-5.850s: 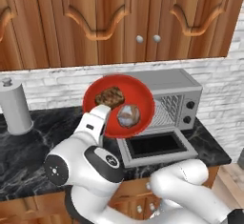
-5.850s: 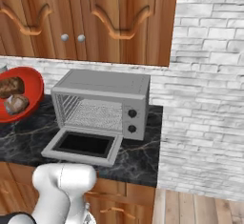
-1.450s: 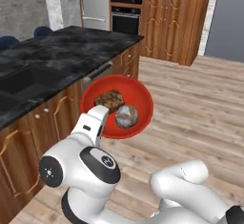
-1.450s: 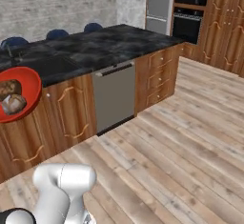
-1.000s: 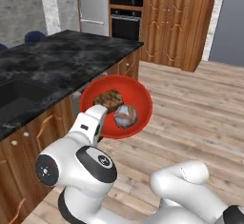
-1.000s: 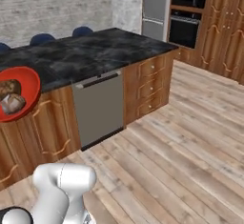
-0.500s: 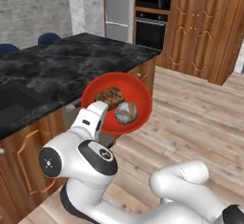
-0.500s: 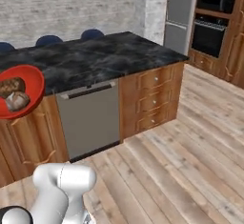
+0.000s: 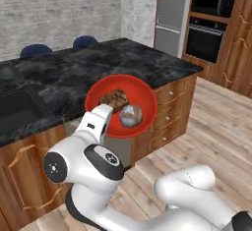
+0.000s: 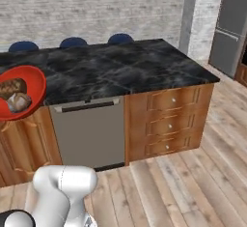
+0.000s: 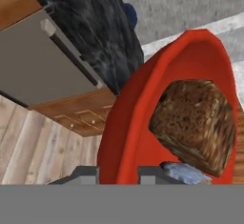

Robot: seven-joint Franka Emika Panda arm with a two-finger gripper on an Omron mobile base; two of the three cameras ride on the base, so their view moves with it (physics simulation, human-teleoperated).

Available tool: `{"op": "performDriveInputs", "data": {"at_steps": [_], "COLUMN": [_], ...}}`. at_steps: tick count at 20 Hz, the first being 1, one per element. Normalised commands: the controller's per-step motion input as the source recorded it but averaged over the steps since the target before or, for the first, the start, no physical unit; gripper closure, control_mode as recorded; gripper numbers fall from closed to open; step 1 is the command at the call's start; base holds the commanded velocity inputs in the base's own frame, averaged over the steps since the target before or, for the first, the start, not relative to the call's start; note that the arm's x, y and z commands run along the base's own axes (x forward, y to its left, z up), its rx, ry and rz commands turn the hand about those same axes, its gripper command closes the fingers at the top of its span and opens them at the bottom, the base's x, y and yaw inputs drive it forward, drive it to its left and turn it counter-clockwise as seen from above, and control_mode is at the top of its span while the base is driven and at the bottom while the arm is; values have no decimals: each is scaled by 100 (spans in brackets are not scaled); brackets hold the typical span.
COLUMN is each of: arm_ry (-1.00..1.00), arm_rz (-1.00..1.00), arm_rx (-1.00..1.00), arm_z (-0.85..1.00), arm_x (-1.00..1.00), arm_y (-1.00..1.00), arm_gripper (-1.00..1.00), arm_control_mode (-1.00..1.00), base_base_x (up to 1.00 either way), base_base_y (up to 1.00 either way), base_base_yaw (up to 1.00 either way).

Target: Pick up the heated bread from the toaster oven and place it in the bowl. Then move the bread bowl to the dining counter.

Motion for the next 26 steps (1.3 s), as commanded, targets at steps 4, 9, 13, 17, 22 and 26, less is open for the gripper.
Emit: {"op": "performDriveInputs", "data": {"at_steps": [4, 9, 13, 17, 22, 26], "arm_ry": [0, 0, 0, 0, 19, 38], "arm_rz": [0, 0, 0, 0, 12, 14], "arm_rx": [0, 0, 0, 0, 7, 11], "arm_z": [0, 0, 0, 0, -10, -26], "arm_x": [0, 0, 0, 0, 60, 100], "arm_y": [0, 0, 0, 0, -24, -31], "arm_gripper": [100, 100, 100, 100, 100, 100], "arm_control_mode": [100, 100, 100, 100, -100, -100], "base_base_x": [100, 100, 100, 100, 40, 0], "base_base_y": [-59, -63, -78, -73, -24, 0], "base_base_yaw": [37, 34, 23, 27, 13, 0]}}
